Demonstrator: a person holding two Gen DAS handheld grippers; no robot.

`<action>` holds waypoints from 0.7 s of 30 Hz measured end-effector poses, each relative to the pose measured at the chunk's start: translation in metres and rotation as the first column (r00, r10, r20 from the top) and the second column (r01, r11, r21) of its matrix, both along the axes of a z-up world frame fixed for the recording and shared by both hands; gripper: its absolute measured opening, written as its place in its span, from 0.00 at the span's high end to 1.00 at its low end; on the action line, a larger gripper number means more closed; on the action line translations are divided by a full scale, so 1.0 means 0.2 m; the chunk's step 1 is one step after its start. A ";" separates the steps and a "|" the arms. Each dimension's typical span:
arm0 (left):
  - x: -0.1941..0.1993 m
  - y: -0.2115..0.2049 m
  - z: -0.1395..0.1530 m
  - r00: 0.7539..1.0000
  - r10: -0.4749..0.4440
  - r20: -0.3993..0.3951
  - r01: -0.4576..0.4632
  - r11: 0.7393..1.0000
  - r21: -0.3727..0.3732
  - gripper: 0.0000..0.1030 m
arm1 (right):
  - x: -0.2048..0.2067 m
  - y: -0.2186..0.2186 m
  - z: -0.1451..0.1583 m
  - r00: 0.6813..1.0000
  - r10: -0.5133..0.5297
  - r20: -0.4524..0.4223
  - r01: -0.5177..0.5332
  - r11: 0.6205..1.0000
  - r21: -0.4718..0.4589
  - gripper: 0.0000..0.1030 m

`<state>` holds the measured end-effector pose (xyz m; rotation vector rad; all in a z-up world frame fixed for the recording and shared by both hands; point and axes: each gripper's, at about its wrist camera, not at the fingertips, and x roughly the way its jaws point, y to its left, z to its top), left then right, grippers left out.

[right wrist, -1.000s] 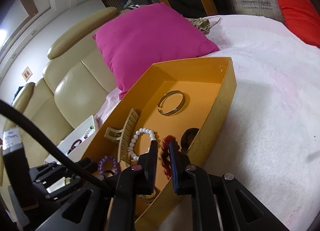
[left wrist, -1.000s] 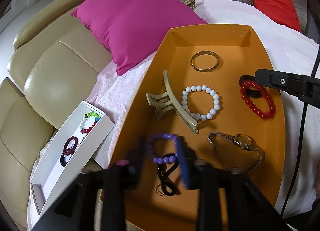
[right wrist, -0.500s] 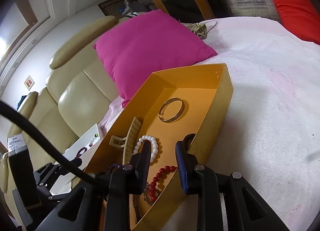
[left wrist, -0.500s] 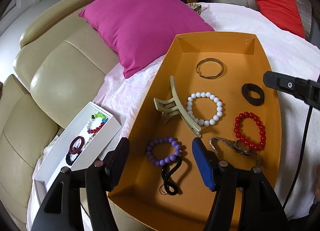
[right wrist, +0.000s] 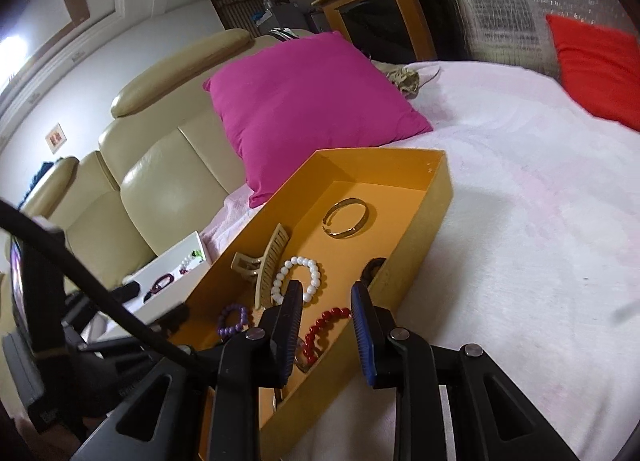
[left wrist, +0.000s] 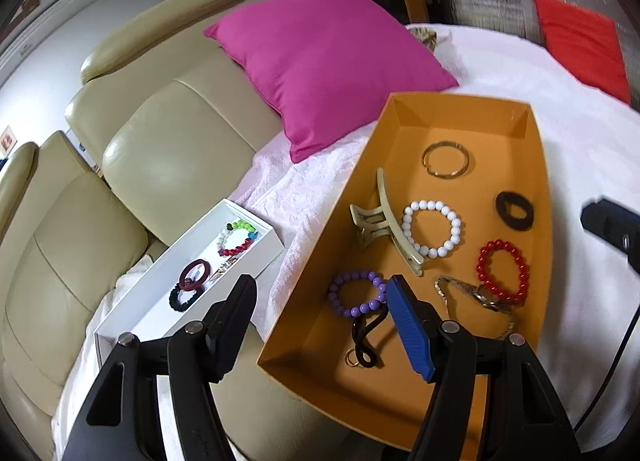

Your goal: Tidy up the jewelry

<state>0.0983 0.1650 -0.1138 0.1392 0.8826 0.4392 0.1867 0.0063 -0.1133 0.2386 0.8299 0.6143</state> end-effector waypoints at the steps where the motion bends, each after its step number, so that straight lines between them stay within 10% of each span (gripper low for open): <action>1: -0.01 0.00 0.02 1.000 0.001 0.011 0.000 1.000 -0.007 0.34 | -0.03 -0.01 0.02 1.000 -0.005 0.012 0.005 1.000 -0.017 0.72; 16: -0.37 -0.08 0.52 0.968 -0.069 0.243 0.071 0.997 0.002 0.27 | -0.52 -0.23 0.44 0.986 -0.122 0.113 0.139 0.977 -0.160 0.73; 21: -0.52 -0.08 0.66 0.948 -0.074 0.310 0.068 0.997 0.031 0.19 | -0.69 -0.27 0.64 0.980 -0.149 0.129 0.169 0.973 -0.157 0.55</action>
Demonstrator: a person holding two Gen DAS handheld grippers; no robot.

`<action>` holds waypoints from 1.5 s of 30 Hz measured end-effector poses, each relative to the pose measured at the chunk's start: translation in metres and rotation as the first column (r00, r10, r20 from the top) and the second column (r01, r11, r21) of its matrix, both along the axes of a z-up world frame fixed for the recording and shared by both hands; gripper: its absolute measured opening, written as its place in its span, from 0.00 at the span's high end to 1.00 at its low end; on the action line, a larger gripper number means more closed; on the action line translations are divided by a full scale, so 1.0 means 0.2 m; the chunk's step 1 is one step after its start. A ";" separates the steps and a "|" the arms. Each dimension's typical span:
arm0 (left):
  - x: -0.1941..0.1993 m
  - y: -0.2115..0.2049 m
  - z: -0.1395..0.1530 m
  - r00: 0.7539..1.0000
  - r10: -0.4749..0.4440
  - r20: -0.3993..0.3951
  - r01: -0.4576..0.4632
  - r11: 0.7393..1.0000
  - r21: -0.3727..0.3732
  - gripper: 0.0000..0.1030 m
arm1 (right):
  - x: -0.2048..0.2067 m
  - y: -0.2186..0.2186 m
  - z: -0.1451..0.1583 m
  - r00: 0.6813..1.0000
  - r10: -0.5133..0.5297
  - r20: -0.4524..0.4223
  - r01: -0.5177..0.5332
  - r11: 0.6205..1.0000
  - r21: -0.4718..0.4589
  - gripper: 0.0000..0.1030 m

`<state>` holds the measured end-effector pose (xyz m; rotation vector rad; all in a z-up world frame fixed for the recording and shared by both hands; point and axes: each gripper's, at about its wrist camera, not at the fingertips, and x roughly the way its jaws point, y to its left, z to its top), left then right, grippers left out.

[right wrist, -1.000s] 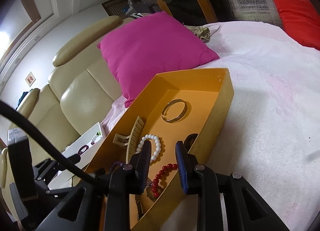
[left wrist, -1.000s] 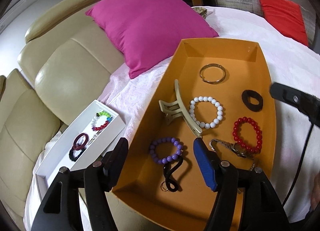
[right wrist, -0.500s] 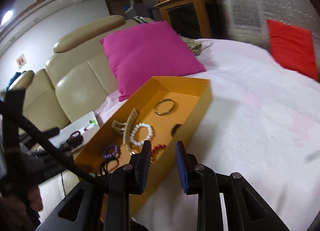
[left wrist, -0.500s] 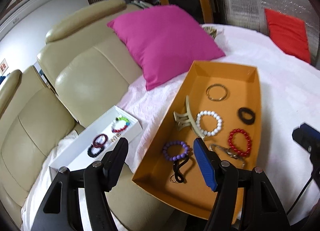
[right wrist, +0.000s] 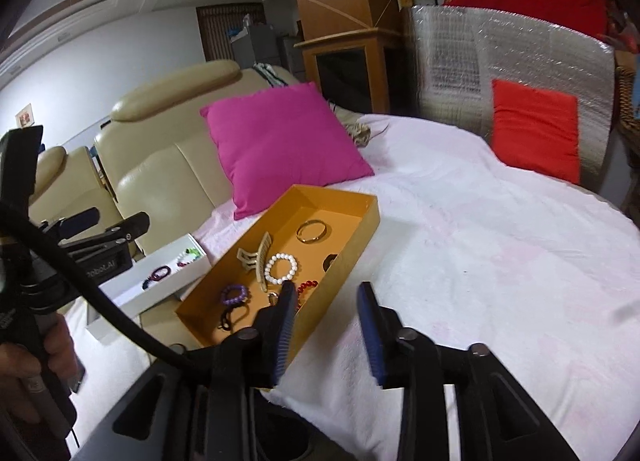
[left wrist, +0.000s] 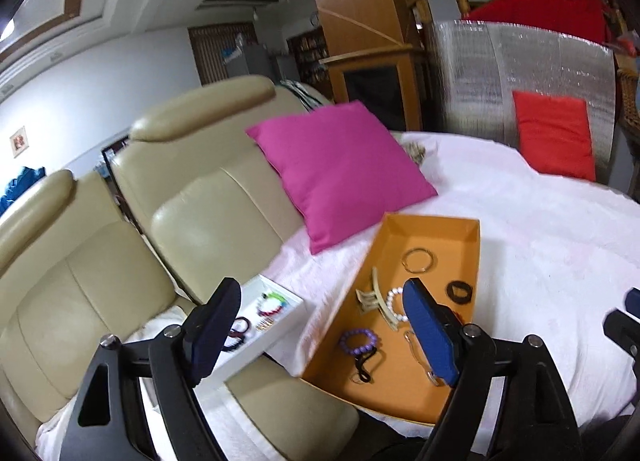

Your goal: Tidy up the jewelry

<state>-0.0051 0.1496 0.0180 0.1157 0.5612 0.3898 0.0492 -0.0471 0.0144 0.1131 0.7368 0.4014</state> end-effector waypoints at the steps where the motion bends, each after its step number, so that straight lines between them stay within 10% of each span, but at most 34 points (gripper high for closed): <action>1: -0.02 0.00 0.01 1.000 -0.002 0.005 0.002 1.000 -0.001 0.19 | -0.03 0.00 0.04 1.000 0.002 0.003 -0.002 1.000 -0.004 0.51; 15: -0.32 0.02 0.17 0.997 -0.057 0.054 0.058 0.998 -0.013 0.17 | -0.38 0.07 0.39 0.998 -0.008 0.065 0.009 1.000 -0.019 0.46; 45: -0.35 -0.03 0.05 0.993 -0.121 -0.002 0.121 0.992 -0.031 0.17 | -0.42 0.06 0.23 0.998 -0.061 -0.017 0.062 0.998 0.022 0.45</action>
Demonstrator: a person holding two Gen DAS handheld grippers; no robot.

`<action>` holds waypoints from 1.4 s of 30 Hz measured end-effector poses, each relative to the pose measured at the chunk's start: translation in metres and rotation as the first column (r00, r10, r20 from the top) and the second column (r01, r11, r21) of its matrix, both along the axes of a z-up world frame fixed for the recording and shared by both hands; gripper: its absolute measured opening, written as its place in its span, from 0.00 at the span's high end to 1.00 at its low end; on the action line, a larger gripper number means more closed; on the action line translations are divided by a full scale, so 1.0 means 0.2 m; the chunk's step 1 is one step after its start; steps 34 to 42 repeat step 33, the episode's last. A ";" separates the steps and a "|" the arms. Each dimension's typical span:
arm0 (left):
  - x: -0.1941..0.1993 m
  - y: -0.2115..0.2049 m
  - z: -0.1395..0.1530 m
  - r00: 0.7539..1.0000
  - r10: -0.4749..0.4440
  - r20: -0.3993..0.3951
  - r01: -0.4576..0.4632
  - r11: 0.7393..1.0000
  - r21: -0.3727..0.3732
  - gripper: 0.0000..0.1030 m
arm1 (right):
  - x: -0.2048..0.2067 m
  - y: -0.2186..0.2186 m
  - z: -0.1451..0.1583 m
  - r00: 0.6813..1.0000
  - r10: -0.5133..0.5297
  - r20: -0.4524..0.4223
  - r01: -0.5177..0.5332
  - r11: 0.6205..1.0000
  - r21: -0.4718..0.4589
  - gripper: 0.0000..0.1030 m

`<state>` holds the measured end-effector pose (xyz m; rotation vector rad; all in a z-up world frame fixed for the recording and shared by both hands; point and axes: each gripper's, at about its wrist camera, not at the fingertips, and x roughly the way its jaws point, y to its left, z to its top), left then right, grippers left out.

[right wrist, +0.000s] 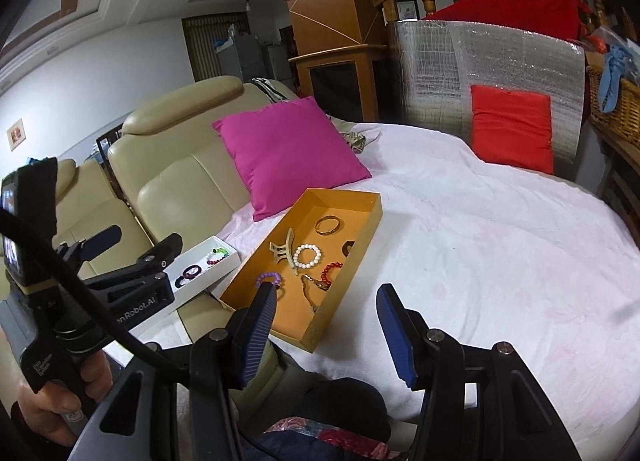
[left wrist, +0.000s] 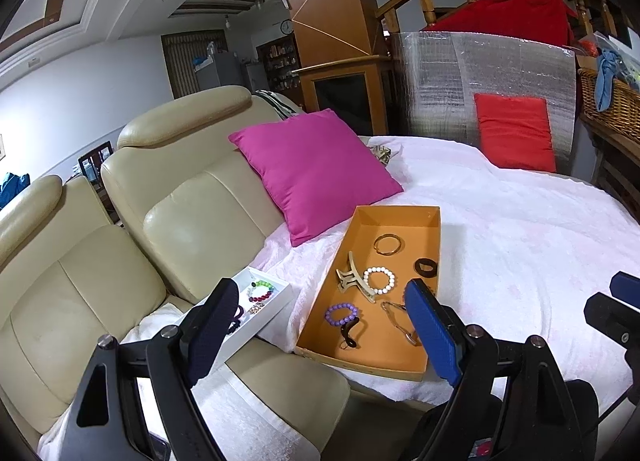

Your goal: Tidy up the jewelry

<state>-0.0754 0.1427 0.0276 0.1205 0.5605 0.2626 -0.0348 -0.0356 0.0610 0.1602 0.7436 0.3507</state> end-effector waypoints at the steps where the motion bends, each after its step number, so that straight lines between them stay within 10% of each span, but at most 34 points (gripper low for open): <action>1: 0.00 0.00 0.00 1.000 0.001 -0.001 -0.001 1.000 0.000 0.17 | 0.00 0.00 -0.01 1.000 -0.001 -0.002 0.001 1.000 0.000 0.45; 42: 0.17 0.05 -0.09 0.998 0.052 -0.037 -0.051 0.998 0.033 0.17 | 0.28 0.13 -0.10 0.999 0.045 0.013 -0.046 0.999 0.014 0.45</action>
